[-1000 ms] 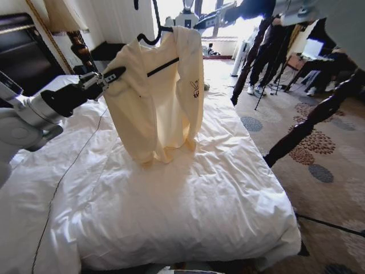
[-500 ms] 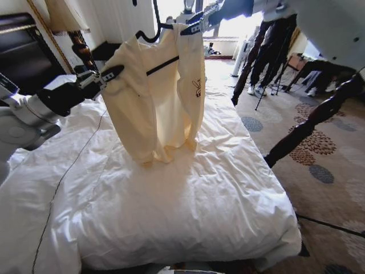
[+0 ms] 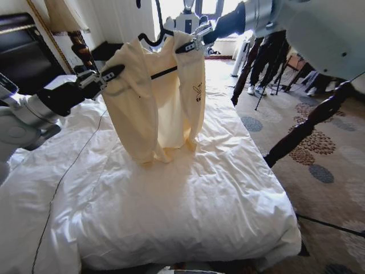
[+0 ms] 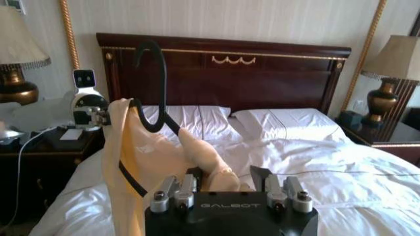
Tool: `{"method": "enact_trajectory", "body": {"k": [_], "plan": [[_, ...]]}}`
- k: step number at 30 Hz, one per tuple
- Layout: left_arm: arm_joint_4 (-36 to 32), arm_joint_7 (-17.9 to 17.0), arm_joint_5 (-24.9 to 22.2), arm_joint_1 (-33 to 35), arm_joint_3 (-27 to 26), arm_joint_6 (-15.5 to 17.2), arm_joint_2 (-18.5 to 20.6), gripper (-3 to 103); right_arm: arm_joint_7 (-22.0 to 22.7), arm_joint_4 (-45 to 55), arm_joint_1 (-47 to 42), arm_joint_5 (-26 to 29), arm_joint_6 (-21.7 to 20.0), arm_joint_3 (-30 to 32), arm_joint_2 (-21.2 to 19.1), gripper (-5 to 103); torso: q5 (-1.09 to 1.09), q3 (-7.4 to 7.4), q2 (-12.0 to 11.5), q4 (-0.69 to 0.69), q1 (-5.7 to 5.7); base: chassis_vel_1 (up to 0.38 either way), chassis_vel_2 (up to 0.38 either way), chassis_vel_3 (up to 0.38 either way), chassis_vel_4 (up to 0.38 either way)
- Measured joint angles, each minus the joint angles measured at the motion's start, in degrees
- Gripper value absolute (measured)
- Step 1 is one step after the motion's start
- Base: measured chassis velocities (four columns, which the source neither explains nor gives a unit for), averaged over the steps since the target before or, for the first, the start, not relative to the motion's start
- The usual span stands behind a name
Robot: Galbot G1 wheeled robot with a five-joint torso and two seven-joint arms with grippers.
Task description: Pick up the clothes from the bed and hang them on the clothes hanger.
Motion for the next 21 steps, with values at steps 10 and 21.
{"method": "enact_trajectory", "body": {"k": [10, 21], "plan": [[0.0, -0.5, 0.2, -0.8, 1.0, -0.2, -0.3, 2, -1.8, 1.1, -0.4, 0.0, 0.1, 0.0, -1.5, 9, 0.02, 0.0, 0.0, -0.01, 0.0, 0.0, 0.0, 0.0, 0.0], [0.1, -2.4, 0.9, -2.6, 2.9, -0.9, -0.4, 2, 0.9, 2.9, -1.9, 0.7, 0.5, 1.7, -2.3, -1, 0.02, 0.0, 0.0, 0.0, 0.0, 0.0, 0.0, 0.0, 0.0]]}}
